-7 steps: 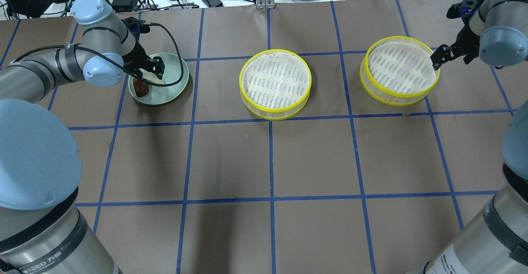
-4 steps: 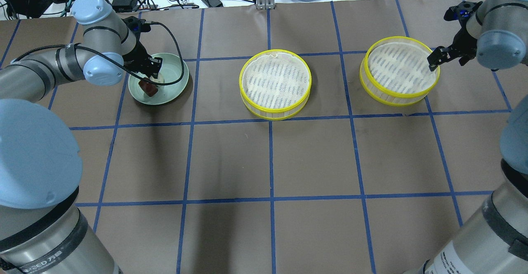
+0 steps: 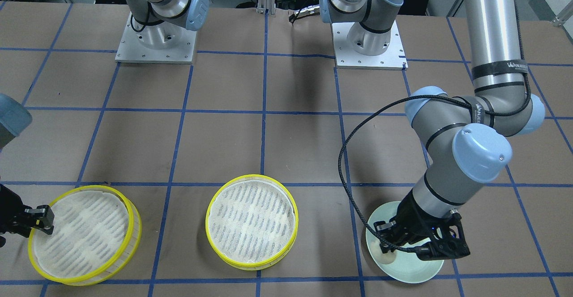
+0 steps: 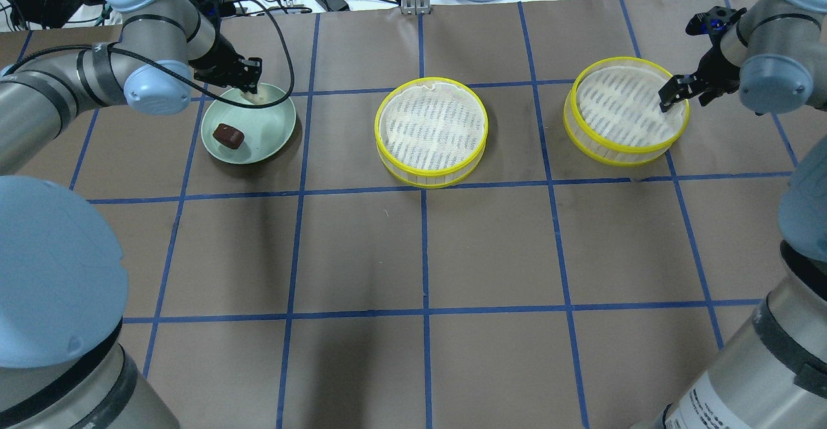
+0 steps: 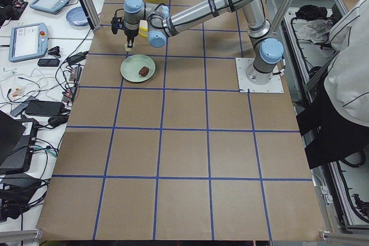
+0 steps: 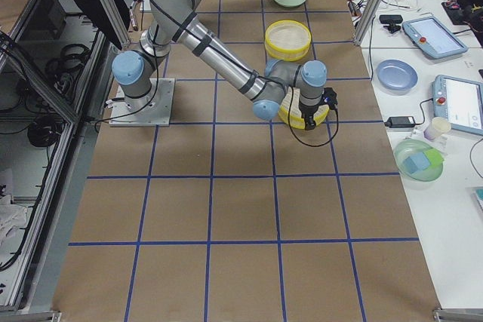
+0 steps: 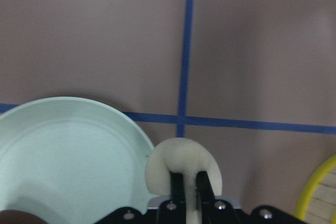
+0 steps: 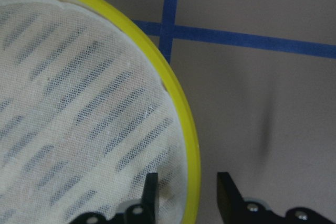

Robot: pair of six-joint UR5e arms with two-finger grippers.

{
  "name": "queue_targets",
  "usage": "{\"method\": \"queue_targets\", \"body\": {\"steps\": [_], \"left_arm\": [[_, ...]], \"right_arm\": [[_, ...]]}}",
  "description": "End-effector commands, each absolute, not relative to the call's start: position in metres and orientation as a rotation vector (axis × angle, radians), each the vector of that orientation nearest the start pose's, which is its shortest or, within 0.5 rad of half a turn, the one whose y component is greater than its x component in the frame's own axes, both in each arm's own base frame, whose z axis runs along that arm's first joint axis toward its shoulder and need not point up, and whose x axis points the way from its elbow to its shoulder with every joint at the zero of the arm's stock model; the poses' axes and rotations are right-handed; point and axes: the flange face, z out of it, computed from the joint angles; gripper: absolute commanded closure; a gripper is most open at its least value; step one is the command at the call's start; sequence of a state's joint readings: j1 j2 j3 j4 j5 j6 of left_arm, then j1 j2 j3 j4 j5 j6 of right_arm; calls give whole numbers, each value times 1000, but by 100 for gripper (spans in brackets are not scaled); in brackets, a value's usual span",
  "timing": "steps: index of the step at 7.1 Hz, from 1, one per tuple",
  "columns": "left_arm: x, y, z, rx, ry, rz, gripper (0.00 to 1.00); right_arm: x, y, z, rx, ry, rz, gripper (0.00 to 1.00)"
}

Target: Stack buns with steamer

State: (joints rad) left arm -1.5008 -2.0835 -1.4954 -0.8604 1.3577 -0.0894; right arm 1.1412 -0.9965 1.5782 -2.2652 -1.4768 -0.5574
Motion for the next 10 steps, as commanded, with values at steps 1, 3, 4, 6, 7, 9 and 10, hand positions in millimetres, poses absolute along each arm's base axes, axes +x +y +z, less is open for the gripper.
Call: {"method": "queue_targets", "body": {"steps": [1,3,4,6,7,9,10], "left_arm": [[-200,-677,307,-389,3455,-394,100],[-273,-653,290,-489,3517,-240,100],[-297,-642,279,-536,3515,-169,100],[-304,-631,256,-544,3497,-88,1],[-304,-630,256,-552,3494,-87,0],[-301,-633,284,-512,3497,-182,0],[-270,-645,302,-485,3418,-300,0]], "right_arm": [[-148,-667,220,-197,3097,-230,95],[-139,-665,250,-112,3111,-275,98],[-127,-667,255,-114,3112,-289,98],[-91,-663,286,-53,3170,-283,100],[-64,-664,293,-71,3183,-283,100],[-25,-660,300,74,3179,-246,100],[16,-655,318,106,3181,-272,100]]}}
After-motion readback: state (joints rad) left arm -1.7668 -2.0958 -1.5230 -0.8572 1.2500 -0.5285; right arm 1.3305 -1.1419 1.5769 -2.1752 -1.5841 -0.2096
